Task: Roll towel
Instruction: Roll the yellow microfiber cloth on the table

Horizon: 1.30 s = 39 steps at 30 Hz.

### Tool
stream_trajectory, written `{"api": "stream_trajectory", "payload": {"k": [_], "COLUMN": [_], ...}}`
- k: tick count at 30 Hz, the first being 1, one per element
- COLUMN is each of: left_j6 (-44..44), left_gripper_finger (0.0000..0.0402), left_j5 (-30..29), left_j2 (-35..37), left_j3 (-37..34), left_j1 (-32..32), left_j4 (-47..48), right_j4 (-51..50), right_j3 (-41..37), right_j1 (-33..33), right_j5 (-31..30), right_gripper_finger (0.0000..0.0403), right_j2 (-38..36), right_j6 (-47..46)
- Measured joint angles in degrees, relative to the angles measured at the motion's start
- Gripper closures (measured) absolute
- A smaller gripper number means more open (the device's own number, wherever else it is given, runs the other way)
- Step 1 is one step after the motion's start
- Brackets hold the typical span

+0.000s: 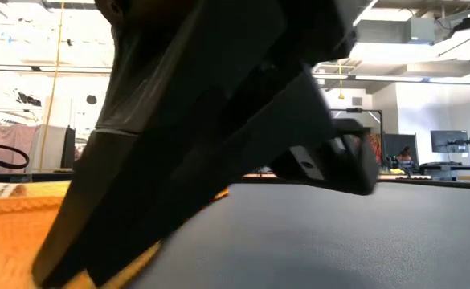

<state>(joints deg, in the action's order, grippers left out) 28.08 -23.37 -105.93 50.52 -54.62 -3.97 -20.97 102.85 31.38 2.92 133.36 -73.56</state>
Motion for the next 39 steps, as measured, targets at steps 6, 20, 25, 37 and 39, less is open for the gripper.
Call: {"api": "stream_trajectory", "payload": {"k": [6, 20, 25, 37, 39], "left_j6": [-0.25, -0.52, -3.59, -38.04, -40.52], "left_gripper_finger": [0.0388, 0.0282, 0.0283, 0.0285, 0.0285], "left_j5": [6.65, 8.47, -0.59, -9.89, -10.00], "left_j2": [0.17, 11.28, 13.84, 1.91, 1.49], "left_j3": [0.00, -0.16, -0.15, -0.07, -0.07], "left_j1": [2.29, -0.27, -5.48, -9.38, -8.69], "left_j4": [1.50, 14.81, 13.37, -9.33, -8.55], "right_j4": [0.00, 0.39, 0.52, 2.00, 2.36], "right_j3": [0.00, -0.02, -0.02, -0.02, -0.02], "right_j1": [0.10, 0.04, 0.19, 0.00, 0.00], "right_j5": [0.00, -1.33, -2.76, -2.97, -2.97], "right_gripper_finger": [0.0383, 0.0383, 0.0383, 0.0383, 0.0383], "right_j2": [0.00, 0.00, 0.00, 0.00, 0.00], "right_j6": [-0.61, -3.03, -3.68, -4.44, -4.41]}}
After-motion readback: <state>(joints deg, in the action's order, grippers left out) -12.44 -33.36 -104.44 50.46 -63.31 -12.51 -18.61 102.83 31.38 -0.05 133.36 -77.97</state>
